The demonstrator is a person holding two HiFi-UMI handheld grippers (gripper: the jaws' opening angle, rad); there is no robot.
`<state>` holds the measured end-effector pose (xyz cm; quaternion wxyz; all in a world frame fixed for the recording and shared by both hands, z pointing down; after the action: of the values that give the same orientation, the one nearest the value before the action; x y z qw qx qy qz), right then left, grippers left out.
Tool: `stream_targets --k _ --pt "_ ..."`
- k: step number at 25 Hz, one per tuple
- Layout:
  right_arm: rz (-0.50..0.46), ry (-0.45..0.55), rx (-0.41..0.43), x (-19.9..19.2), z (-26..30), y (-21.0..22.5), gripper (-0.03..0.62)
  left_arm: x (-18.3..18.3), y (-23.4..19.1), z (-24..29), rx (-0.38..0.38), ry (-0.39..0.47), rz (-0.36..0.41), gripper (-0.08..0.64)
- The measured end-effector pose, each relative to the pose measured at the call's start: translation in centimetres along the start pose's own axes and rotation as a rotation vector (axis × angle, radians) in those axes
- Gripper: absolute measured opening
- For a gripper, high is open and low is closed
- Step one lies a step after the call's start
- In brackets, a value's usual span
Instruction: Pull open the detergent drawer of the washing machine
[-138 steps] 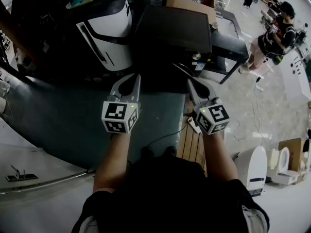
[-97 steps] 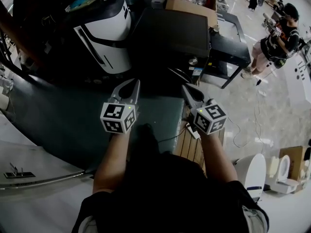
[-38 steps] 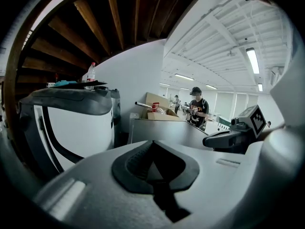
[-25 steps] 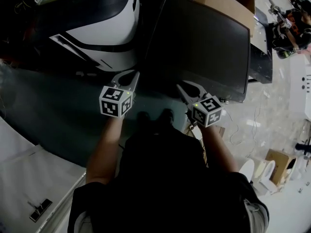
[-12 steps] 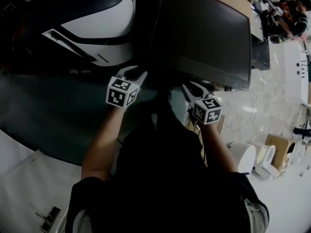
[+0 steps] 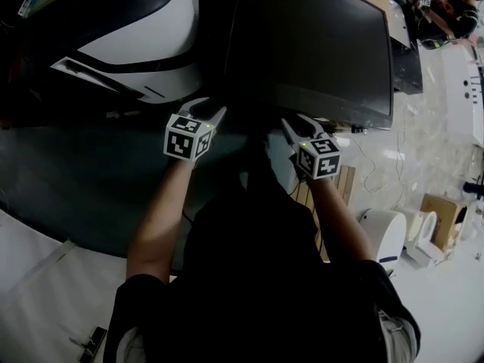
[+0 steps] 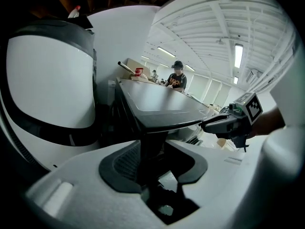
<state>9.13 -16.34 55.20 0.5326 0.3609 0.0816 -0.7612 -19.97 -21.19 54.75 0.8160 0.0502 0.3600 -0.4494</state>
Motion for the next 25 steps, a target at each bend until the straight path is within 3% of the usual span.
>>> stream_targets --k 14,25 --pt "-0.037 -0.027 -0.051 -0.3 1.2 -0.4 0.133 0.9 -1.1 2.4 -0.013 -0.031 0.055 0.19" --pt "-0.026 -0.02 -0.038 -0.2 1.2 -0.4 0.133 0.7 -1.1 2.4 -0.017 -0.019 0.045 0.19"
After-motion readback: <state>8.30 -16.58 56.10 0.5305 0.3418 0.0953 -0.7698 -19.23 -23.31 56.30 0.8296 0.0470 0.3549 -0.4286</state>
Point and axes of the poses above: the fingertips, and each gripper's own axes: z forward along the fingers, y to its right, x out of its top, the point moved 10 cm from there along -z, backward along the fingers, and after that the axes turned 10 degrees about -y, right-handed, at the moved point
